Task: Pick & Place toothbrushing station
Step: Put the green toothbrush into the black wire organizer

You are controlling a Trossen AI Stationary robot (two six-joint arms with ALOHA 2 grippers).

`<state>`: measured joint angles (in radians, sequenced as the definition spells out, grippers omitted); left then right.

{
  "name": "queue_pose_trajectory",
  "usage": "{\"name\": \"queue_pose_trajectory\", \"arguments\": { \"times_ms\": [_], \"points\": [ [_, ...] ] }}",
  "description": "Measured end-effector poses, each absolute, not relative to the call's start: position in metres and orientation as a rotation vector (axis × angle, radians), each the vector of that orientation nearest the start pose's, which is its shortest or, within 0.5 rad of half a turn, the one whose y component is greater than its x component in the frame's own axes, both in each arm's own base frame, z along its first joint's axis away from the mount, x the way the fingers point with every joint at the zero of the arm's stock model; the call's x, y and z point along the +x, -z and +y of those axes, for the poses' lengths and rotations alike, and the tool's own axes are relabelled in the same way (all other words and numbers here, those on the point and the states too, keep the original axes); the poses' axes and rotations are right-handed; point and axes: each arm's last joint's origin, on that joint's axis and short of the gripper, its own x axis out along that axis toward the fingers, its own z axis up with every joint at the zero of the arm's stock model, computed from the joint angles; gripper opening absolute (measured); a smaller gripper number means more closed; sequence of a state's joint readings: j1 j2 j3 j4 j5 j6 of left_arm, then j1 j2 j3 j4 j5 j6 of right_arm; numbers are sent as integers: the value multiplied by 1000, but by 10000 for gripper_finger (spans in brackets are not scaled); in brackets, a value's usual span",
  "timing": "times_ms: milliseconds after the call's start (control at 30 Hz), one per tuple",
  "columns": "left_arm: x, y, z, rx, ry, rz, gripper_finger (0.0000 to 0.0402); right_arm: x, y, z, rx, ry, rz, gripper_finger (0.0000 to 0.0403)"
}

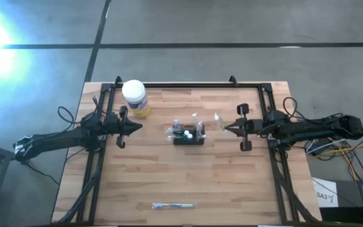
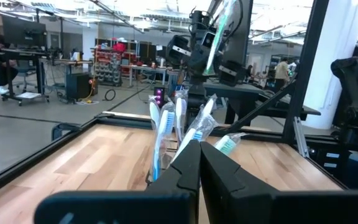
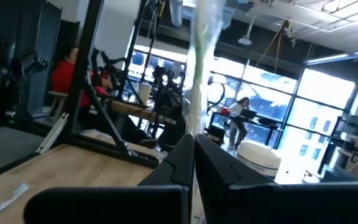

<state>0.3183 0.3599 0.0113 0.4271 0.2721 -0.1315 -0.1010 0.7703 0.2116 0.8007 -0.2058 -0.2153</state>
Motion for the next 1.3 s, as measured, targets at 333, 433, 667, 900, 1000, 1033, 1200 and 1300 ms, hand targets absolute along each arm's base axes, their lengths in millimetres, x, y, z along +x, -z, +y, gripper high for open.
{"name": "queue_pose_trajectory", "arguments": {
  "times_ms": [333, 433, 667, 900, 1000, 1033, 1200, 1300],
  "points": [
    [114, -189, 29, -113, 1, -185, 10, 154, -225, -14, -258, -51, -256, 8],
    [115, -209, 29, -127, 9, -230, 8, 155, -227, -15, -259, -47, -258, 8],
    [122, -276, 26, -42, 107, -352, 6, 156, -234, -15, -262, -45, -279, 8],
    [158, -308, 30, -14, 129, -284, 8, 156, -237, -15, -264, -44, -290, 8],
    [182, -313, 35, -26, 133, -234, 8, 156, -237, -15, -265, -43, -291, 8],
    [190, -315, 37, -35, 135, -217, 11, 156, -237, -15, -265, -43, -292, 8],
    [235, -321, 41, -34, 159, -147, 56, 156, -237, -15, -265, -38, -297, 8],
    [258, -331, 40, 24, 177, -159, 101, 156, -238, -15, -252, -11, -303, 8]
  ]
}}
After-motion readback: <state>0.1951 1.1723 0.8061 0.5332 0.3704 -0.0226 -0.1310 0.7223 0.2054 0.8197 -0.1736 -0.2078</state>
